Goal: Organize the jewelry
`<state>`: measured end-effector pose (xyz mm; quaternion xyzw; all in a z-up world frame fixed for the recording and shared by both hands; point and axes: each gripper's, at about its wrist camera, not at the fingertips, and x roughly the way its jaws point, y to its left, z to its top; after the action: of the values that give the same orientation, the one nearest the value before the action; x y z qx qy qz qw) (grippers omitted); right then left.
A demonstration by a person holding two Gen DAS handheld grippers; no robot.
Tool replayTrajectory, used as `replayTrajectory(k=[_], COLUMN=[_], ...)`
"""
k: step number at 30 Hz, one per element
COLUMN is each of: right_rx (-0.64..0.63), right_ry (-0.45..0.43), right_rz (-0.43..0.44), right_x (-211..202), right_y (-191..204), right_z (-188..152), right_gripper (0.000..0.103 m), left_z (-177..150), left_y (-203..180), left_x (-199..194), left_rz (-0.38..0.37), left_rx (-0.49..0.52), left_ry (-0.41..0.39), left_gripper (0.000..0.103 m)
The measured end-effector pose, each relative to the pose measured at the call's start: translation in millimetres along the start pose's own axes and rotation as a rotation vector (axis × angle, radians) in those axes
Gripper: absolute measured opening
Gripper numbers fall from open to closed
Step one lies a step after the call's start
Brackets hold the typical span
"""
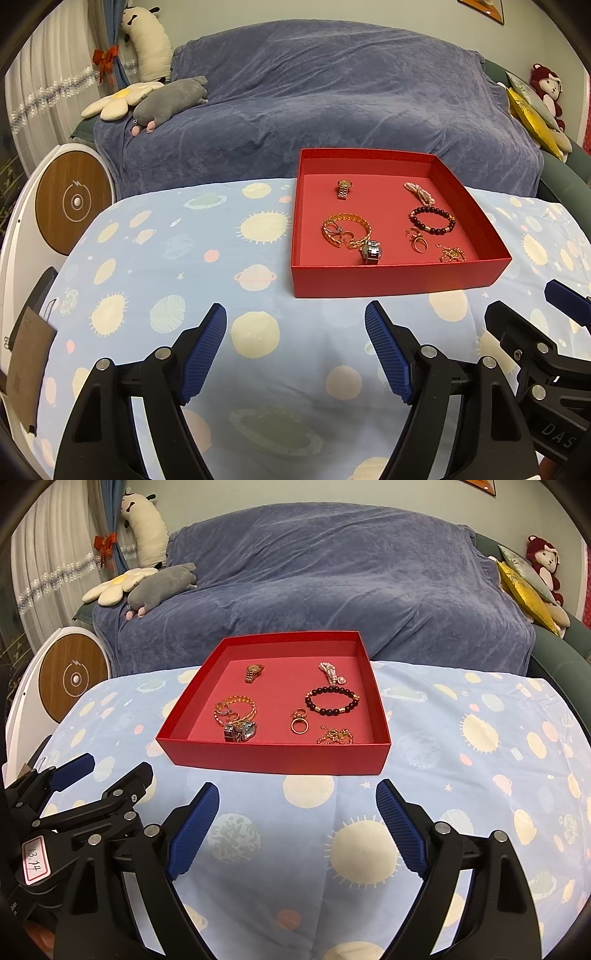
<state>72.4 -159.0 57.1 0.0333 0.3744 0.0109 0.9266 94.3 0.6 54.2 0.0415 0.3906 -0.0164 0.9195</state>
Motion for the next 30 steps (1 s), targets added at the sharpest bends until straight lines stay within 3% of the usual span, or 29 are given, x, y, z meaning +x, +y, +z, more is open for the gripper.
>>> replayTrajectory(k=[30], right_rx=[-0.002], right_ry=[-0.01], right_rz=[-0.008], right_x=[-2.3], right_y=[-0.8], right_z=[0.6], right_gripper=[0.087], left_z=[0.1], left_y=[-1.7], left_x=[-1.5], left_rz=[0.019], left_rx=[-0.008], left_ry=[-0.012], left_gripper=[0.075])
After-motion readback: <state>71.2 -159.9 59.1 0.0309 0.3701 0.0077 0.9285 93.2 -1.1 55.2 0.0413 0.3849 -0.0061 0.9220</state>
